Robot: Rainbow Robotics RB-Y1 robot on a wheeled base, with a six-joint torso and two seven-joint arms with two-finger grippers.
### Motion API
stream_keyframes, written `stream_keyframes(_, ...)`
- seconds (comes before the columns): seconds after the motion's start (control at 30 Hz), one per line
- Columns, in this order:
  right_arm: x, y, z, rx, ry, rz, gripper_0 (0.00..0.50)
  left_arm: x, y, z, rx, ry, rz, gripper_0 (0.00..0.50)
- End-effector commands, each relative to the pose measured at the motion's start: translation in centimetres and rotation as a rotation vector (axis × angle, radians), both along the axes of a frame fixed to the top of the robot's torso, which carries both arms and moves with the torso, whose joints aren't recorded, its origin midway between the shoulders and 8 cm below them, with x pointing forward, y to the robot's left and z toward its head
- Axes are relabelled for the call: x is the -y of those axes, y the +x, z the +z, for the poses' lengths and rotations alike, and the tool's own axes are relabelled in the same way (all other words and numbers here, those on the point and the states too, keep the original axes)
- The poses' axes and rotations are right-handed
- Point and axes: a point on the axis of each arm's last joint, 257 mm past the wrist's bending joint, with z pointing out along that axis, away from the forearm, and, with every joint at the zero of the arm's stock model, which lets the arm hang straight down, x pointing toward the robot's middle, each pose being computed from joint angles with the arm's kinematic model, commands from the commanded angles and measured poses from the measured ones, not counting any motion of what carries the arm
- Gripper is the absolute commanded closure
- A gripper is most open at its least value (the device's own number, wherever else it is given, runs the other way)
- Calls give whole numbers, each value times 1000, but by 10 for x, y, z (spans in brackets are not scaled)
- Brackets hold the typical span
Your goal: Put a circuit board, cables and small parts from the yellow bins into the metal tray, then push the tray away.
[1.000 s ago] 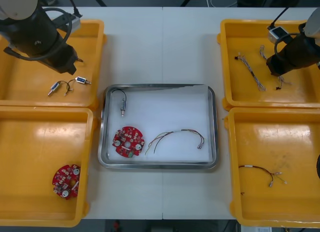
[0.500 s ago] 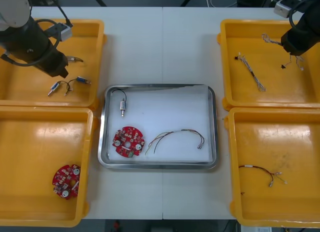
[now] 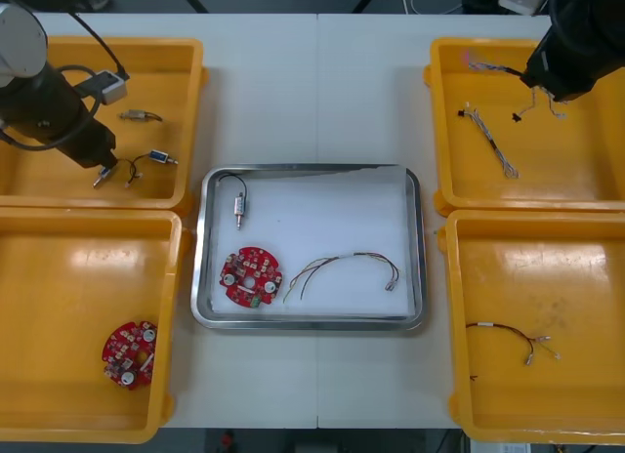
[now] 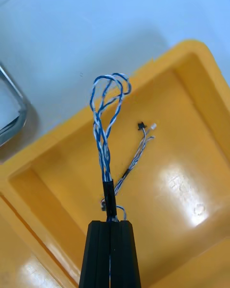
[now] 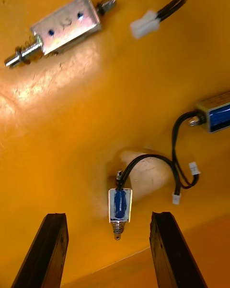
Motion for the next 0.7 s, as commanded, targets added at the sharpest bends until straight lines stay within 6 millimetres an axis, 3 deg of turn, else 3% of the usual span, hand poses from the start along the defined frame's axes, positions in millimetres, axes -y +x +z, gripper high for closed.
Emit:
stream_keyframes(0.03, -29, -18, -3, 5, -75, 95, 500, -29, 2, 4, 22, 9, 11, 0)
stream_keyframes(0.27, -102, -57, -29, -33, -122, 259, 500, -24, 5, -20, 32, -14, 13, 0)
stream_keyframes(0.37, -131, -66, -39, -15, -125, 306, 500, -22, 7, -24, 43, -23, 13, 0)
stream_keyframes(0.7, -200, -66, -86, 54, -167, 432, 500, -13, 3, -31, 25, -42, 5, 0)
